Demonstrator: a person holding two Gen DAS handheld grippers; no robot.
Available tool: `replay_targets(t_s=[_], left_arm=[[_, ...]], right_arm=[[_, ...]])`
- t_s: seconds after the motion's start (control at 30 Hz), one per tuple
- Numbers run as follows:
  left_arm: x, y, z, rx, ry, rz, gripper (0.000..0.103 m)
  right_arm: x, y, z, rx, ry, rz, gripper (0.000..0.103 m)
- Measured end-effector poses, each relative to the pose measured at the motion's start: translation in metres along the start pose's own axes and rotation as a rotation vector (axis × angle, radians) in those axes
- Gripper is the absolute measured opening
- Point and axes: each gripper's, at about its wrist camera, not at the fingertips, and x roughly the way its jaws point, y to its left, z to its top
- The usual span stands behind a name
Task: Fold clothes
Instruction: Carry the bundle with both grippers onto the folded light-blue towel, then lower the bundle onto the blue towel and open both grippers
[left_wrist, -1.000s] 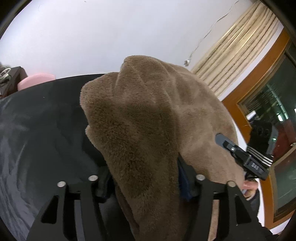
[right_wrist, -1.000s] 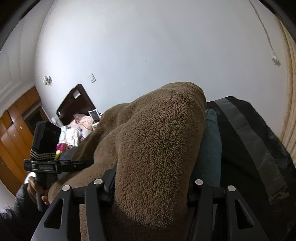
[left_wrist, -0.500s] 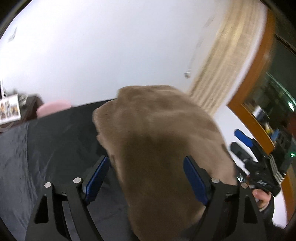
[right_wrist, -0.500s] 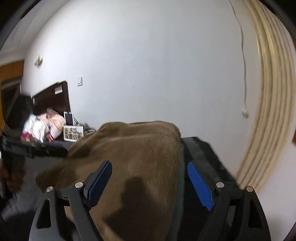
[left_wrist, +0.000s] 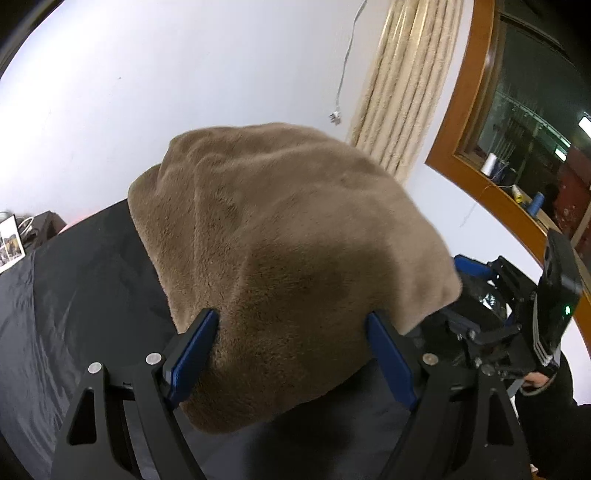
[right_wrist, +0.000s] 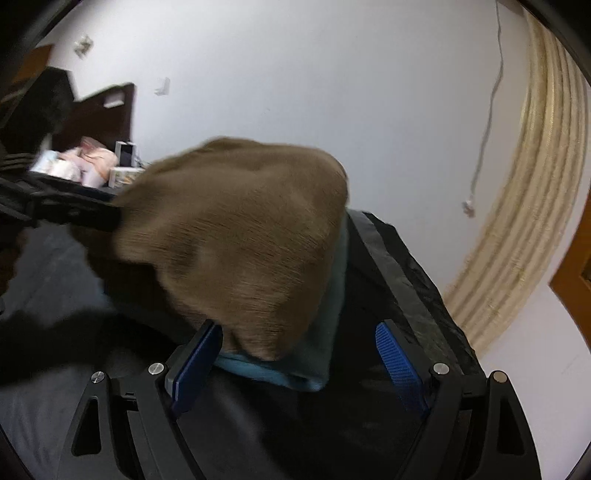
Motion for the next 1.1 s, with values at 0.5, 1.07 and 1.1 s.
replay_targets(t_s=[0.5, 1.07, 1.1], left_arm=[[-0.002, 0.006, -0.021, -0.006, -0.021, -0.021, 0.087], [-0.046, 0.006, -0.041, -0.074, -0.09, 0.051, 0.092], [-0.047, 0.006, -0.043, -0.075, -0.09, 0.053, 0.092]], right_arm=[[0.004, -0.038, -0.006, 0.213, 0.019, -0.039, 0.087], [-0.029, 0.015, 0.048, 0.152, -0.177, 0.09, 0.088], [-0.025, 0.019, 0.052, 0.157, -0.176, 0.102, 0.088]])
